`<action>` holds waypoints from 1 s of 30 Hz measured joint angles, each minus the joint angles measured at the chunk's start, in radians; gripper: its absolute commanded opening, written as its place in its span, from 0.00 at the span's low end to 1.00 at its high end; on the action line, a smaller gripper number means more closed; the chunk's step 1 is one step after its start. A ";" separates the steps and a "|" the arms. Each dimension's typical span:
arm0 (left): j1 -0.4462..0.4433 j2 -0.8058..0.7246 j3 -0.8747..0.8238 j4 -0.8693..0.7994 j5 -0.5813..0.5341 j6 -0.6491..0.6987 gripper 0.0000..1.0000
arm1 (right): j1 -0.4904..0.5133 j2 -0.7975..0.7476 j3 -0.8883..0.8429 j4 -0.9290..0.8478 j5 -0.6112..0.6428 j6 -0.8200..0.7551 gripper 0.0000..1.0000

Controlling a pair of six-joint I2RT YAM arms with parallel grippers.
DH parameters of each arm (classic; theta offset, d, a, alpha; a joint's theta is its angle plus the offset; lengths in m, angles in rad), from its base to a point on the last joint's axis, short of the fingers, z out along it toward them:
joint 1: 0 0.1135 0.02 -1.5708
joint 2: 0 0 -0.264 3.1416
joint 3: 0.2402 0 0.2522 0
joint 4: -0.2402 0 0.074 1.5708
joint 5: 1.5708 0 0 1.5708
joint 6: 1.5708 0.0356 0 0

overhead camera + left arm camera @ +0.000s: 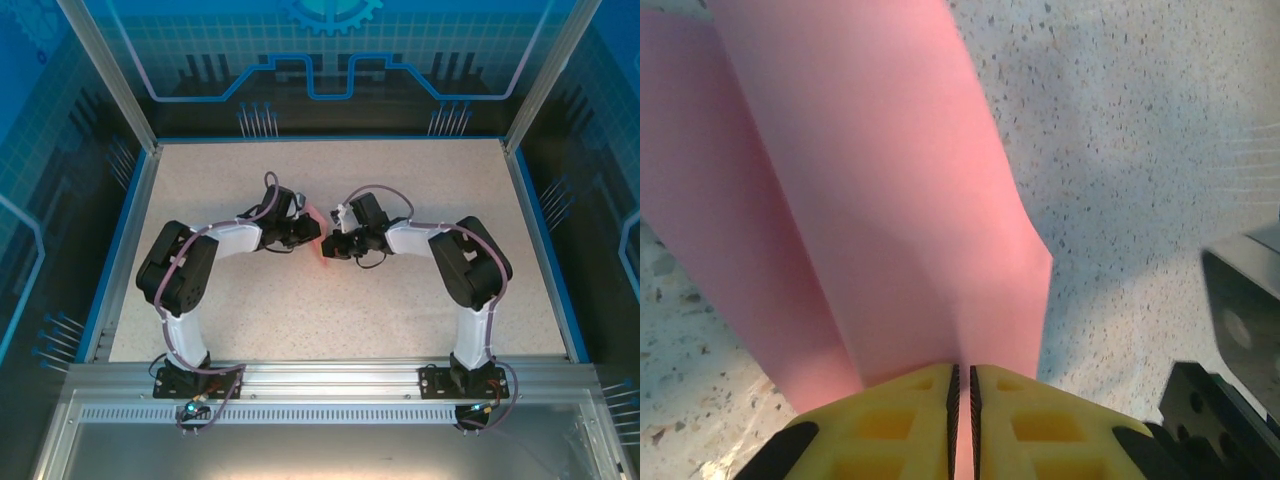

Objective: Fold a paper plane with a square sheet of paper (pick it up from the middle)
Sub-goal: Fold the wing for the fifth time at the center of the table.

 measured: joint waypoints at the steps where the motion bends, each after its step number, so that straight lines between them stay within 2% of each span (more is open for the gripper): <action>1: 0.000 -0.002 -0.008 0.006 0.002 0.001 0.16 | -0.003 0.013 0.000 0.010 -0.018 0.014 0.00; 30: 0.000 -0.013 -0.088 0.070 0.016 0.007 0.12 | -0.066 0.157 0.007 0.129 -0.229 0.242 0.00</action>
